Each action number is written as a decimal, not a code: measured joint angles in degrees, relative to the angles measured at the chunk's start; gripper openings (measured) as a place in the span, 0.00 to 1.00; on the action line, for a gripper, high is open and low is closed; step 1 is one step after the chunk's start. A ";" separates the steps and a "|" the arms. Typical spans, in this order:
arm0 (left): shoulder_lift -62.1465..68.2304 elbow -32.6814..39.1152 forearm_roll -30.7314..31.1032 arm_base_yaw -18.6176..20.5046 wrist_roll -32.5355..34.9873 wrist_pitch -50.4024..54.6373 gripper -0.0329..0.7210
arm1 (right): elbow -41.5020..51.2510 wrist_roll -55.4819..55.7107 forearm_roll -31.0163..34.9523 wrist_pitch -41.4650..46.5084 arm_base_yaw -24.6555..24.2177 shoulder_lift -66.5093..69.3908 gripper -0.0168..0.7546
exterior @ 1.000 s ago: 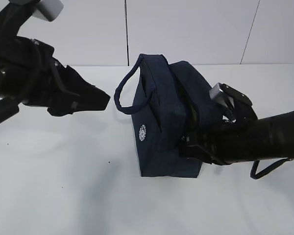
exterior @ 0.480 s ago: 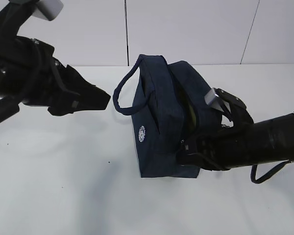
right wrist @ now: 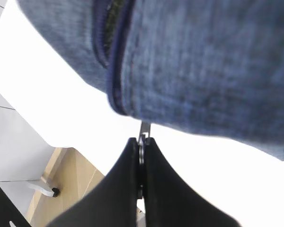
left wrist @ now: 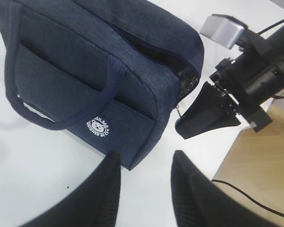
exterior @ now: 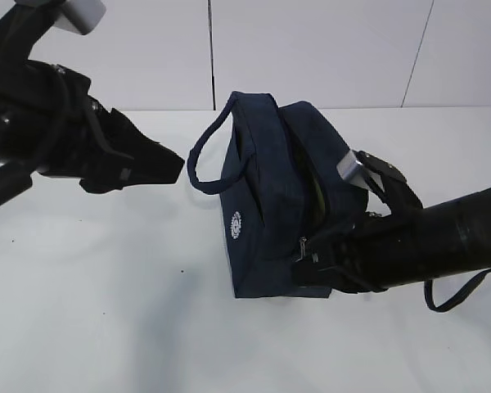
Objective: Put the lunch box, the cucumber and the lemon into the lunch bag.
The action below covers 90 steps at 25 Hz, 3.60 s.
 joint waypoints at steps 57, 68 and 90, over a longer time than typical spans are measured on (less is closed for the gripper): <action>4.95 0.00 -3.71 0.00 0.00 1.28 0.36 | -8.70 1.73 -8.22 -3.02 0.00 -10.42 0.02; 12.18 0.00 -27.19 0.00 19.30 -7.40 0.61 | -8.70 1.63 -8.47 -2.27 0.00 -10.42 0.02; 23.19 0.00 -57.79 0.00 61.08 -3.50 0.58 | -8.70 1.73 -8.50 -1.57 0.00 -10.42 0.02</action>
